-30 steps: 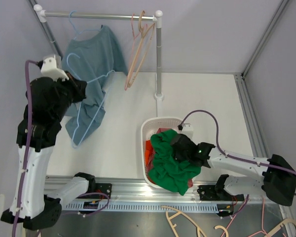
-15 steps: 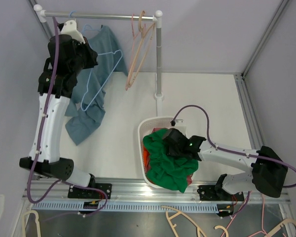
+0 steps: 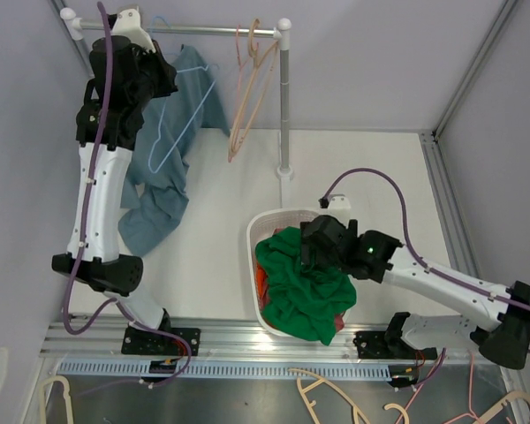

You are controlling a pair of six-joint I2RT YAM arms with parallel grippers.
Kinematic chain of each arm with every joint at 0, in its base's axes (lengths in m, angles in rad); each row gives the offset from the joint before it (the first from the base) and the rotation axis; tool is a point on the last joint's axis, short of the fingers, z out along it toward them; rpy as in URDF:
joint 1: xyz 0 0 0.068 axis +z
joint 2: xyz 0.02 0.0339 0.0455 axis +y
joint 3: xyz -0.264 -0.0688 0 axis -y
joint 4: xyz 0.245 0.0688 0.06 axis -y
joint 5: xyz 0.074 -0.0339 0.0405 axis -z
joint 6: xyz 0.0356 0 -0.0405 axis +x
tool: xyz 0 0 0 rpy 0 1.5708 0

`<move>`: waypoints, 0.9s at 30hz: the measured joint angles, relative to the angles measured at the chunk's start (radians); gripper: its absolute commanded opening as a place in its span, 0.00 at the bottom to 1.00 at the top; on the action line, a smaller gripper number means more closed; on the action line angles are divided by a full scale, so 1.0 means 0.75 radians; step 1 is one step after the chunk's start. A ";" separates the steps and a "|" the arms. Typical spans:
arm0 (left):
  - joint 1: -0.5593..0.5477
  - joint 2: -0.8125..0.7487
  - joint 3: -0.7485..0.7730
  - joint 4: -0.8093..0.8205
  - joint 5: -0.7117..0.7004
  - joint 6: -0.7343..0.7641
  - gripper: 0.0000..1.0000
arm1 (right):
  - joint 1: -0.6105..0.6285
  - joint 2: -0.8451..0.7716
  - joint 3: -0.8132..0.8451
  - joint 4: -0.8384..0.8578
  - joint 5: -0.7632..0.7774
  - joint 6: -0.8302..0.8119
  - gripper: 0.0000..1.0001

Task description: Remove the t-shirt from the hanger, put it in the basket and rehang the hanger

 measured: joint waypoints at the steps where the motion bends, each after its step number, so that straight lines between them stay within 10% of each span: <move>1: 0.000 0.007 0.010 0.017 -0.001 0.003 0.01 | 0.006 -0.026 0.000 -0.009 0.011 -0.004 0.92; 27: -0.091 0.401 0.171 0.255 0.320 0.048 0.06 | 0.130 -0.529 -0.112 0.098 0.067 -0.009 0.99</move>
